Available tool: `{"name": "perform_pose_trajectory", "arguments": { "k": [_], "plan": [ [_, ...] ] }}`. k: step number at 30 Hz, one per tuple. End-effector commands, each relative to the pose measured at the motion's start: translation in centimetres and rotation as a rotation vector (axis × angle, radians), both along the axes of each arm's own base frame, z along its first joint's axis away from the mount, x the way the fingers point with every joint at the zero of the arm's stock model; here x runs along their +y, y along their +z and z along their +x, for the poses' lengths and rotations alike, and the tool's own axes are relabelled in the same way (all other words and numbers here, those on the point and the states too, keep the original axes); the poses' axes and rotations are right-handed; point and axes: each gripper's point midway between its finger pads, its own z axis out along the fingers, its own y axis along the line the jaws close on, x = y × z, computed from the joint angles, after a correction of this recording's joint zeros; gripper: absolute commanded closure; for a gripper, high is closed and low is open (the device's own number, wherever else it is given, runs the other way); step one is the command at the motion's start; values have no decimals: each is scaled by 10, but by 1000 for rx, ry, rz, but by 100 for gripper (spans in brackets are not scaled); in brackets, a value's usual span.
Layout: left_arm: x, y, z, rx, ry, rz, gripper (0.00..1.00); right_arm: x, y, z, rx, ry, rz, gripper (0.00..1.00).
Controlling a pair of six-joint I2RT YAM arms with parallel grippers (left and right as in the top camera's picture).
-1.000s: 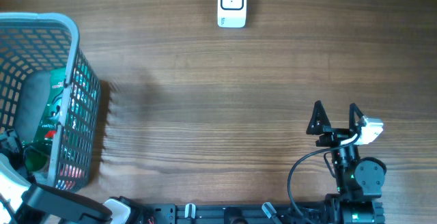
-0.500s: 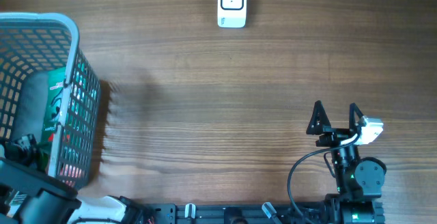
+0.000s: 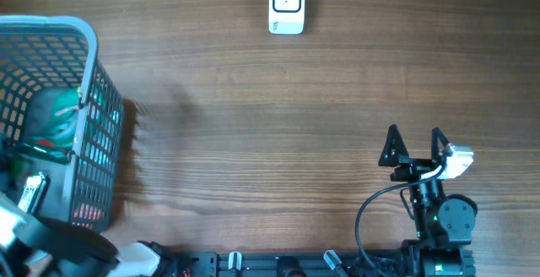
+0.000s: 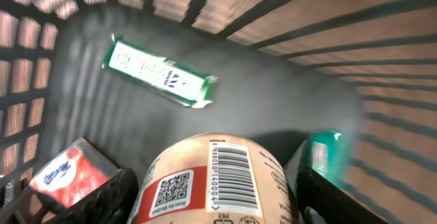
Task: Scan the item barcode
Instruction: 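Reach the left gripper into the basket and grasp the green glove bag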
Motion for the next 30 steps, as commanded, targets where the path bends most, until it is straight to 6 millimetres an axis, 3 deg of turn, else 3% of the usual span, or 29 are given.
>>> {"name": "perform_pose_trajectory", "arguments": {
  "k": [1, 4, 8, 17, 18, 19, 20, 27, 30],
  "plan": [
    [-5, 81, 1, -131, -21, 183, 32, 3, 1, 0, -5, 18, -14, 0],
    [-14, 110, -5, -189, -21, 268, 31, 3, 1, 0, -5, 18, -14, 0],
    [-14, 110, -6, -188, -21, 268, 29, 3, 1, 0, -5, 18, -14, 0],
    [-17, 69, 19, -103, -88, 152, 28, 3, 1, 0, -5, 17, -14, 0],
    [-17, 66, 17, -89, -85, 146, 25, 3, 1, 0, -5, 18, -14, 0],
    [-16, 65, 13, -67, -77, 145, 9, 3, 1, 0, -5, 18, -14, 0],
    [-17, 64, 10, -51, -72, 145, 0, 3, 1, 0, -5, 18, -14, 0],
    [-44, 36, -21, 99, -64, 1, 0, 3, 1, 0, -5, 18, -13, 0],
    [-46, -6, -25, 145, -60, -35, 0, 3, 1, 0, -5, 18, -13, 0]
  ]
}}
